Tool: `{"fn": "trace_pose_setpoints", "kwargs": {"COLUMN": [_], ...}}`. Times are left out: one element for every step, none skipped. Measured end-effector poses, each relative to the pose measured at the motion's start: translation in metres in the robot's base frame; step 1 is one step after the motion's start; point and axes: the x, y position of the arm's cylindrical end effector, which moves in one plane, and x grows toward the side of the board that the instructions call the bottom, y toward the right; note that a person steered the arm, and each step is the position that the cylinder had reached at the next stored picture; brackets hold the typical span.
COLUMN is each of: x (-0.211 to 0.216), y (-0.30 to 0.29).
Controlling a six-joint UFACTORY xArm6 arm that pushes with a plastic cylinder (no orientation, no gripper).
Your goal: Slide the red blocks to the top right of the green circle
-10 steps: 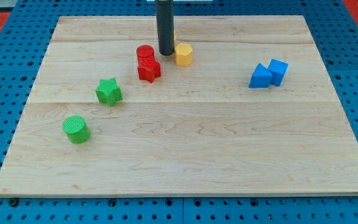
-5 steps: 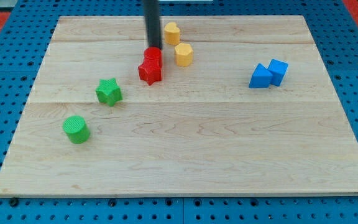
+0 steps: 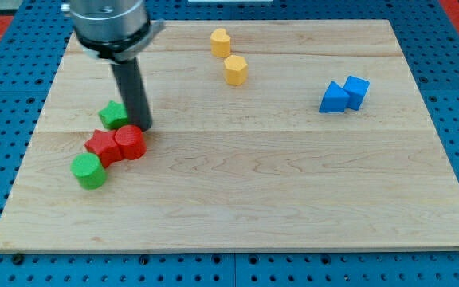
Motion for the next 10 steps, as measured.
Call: {"fn": "trace_pose_setpoints", "kwargs": {"x": [0.003,0.019,0.019,0.009,0.007,0.007,0.007,0.007,0.006,-0.005], "y": [-0.013,-0.034,-0.061,-0.03,0.006,0.027,0.027,0.027,0.026,0.026]}}
